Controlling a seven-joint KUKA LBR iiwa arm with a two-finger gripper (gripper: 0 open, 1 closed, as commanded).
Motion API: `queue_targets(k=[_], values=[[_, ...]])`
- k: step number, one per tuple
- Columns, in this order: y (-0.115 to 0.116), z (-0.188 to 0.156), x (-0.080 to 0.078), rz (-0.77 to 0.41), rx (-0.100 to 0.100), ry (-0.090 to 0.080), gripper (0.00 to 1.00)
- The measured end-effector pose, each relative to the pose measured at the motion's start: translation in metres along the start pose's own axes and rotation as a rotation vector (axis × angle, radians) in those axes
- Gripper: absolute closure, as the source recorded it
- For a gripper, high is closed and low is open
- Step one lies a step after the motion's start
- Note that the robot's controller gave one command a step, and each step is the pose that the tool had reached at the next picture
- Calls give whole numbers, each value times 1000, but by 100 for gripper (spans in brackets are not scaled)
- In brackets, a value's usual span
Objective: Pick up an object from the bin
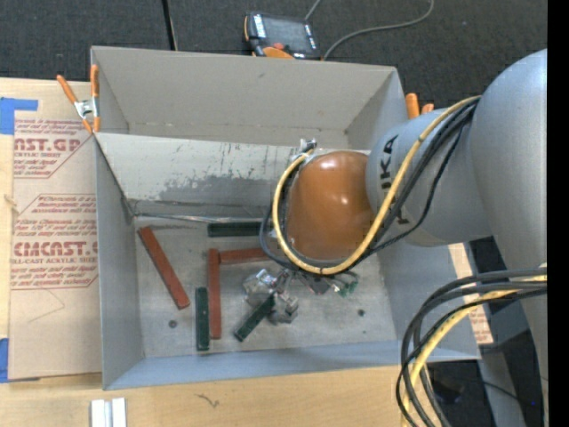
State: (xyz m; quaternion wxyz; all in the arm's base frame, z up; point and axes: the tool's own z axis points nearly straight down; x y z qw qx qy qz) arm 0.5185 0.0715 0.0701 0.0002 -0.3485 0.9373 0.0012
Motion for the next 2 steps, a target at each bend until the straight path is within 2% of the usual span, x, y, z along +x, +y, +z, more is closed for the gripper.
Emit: queue_targets(k=[1, 2], values=[[-34, -128, -18, -266, 7, -6, 100], [37, -216, -60, -752, 4, -6, 100]])
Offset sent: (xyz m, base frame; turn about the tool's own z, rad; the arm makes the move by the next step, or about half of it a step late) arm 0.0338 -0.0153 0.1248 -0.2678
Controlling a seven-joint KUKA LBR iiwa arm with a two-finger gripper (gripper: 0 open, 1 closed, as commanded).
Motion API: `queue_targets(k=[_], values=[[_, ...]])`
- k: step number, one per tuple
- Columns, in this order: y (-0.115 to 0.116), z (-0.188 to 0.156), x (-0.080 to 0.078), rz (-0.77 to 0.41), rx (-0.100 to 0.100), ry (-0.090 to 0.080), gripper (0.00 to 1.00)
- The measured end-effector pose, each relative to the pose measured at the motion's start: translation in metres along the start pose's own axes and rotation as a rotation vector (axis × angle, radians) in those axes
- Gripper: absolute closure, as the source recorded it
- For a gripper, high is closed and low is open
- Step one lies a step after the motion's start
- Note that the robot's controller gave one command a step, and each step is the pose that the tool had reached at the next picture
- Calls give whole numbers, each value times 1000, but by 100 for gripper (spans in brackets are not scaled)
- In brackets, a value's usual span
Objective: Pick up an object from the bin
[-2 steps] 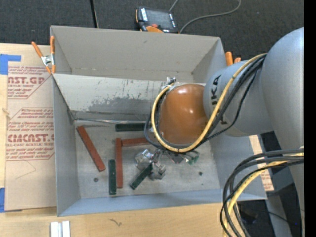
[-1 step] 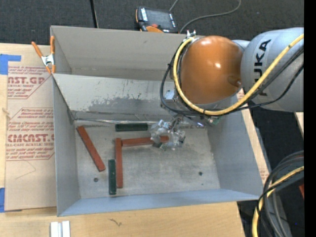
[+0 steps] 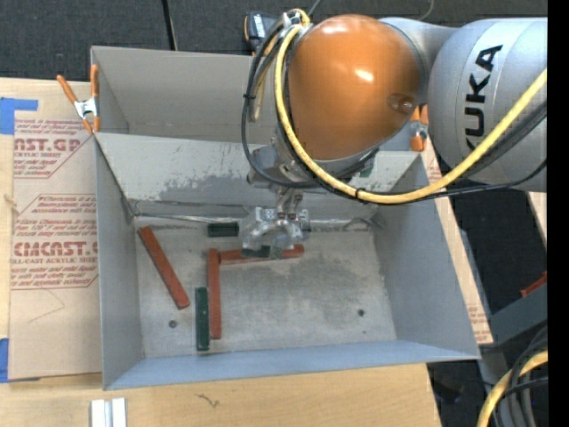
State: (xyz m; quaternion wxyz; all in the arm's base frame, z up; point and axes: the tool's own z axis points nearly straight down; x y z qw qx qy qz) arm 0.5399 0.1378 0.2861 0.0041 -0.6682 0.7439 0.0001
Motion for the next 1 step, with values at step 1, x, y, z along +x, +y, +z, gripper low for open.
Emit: queue_targets(k=[1], values=[[4, 39, 10, 48, -8, 4, 100]])
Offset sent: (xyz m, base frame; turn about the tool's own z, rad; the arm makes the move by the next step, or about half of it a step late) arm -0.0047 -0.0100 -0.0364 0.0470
